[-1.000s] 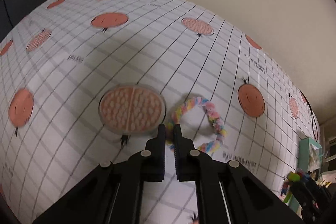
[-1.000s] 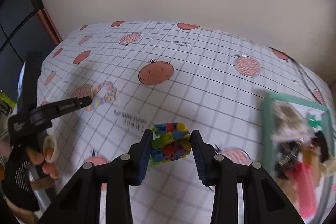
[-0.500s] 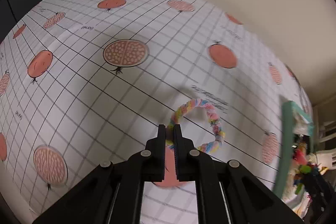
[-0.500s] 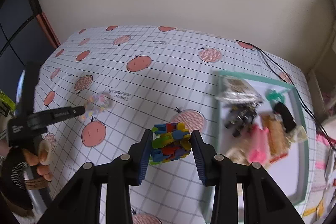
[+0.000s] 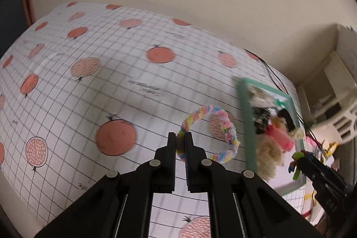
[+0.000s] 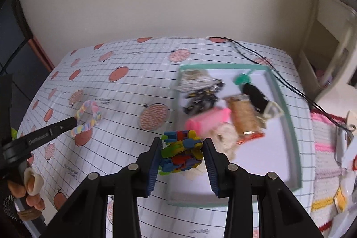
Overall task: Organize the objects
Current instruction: 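Carry the bracelet and block toy into the tray and release both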
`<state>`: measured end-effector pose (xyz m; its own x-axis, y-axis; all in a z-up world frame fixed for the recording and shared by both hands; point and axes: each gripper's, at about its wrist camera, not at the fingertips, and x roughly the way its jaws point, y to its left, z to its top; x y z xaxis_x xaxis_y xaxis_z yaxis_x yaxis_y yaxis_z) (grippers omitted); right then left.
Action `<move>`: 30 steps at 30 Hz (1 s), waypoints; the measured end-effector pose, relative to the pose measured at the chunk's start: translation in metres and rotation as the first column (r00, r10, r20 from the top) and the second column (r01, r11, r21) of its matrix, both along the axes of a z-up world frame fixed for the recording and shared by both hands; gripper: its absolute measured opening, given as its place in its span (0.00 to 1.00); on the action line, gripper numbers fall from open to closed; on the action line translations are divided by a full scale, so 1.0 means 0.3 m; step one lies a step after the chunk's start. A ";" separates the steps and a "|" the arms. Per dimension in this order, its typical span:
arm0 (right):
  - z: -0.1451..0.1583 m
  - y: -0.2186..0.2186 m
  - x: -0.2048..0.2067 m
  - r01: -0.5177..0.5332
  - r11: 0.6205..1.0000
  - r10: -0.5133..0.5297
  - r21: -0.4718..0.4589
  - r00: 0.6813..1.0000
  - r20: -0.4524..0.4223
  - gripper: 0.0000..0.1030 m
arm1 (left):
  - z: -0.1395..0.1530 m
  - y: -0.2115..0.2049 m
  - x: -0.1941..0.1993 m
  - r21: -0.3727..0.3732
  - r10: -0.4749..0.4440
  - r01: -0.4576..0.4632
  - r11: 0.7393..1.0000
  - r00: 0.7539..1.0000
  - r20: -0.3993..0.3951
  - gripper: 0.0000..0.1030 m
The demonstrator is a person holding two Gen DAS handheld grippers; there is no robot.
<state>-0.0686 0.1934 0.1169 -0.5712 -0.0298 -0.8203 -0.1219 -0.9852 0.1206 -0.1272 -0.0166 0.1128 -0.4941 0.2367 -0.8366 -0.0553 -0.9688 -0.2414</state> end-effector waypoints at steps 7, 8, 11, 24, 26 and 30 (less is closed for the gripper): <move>-0.031 0.154 0.053 0.084 0.996 -0.085 0.007 0.996 0.020 0.39 | 0.017 0.163 0.048 0.061 -0.081 0.082 0.995 0.997 -0.016 0.06; -0.044 0.182 0.061 0.105 0.994 -0.105 0.016 0.994 0.030 0.39 | 0.016 0.194 0.055 0.061 -0.096 0.097 0.993 0.995 -0.018 0.06; -0.080 0.256 0.073 0.160 0.987 -0.161 0.025 0.985 0.059 0.39 | 0.006 0.286 0.073 0.061 -0.155 0.155 0.986 0.988 -0.014 0.06; -0.219 0.449 0.096 0.322 0.946 -0.314 -0.022 0.934 0.168 0.39 | -0.141 0.594 0.134 0.040 -0.330 0.328 0.944 0.942 0.061 0.07; -0.232 0.460 0.094 0.325 0.945 -0.317 -0.023 0.932 0.174 0.39 | -0.162 0.614 0.133 0.044 -0.336 0.334 0.942 0.939 0.072 0.07; -0.259 0.467 0.085 0.329 0.944 -0.320 -0.014 0.927 0.198 0.39 | -0.207 0.643 0.125 0.021 -0.349 0.349 0.937 0.932 0.095 0.07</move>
